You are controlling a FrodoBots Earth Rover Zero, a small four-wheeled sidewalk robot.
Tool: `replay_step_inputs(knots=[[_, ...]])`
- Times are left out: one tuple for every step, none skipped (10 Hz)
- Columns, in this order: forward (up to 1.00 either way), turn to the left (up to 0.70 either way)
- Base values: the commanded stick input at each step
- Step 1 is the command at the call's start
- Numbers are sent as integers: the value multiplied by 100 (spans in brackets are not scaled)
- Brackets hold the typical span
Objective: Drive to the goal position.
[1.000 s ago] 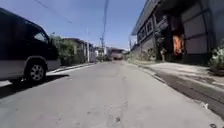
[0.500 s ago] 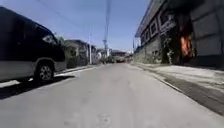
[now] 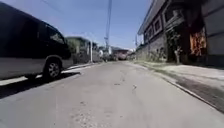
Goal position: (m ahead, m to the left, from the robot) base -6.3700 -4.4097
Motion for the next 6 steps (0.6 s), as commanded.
replay_step_inputs(knots=[[100, -38], [100, -37], [100, -27], [100, -7], [100, 1], [100, 2]])
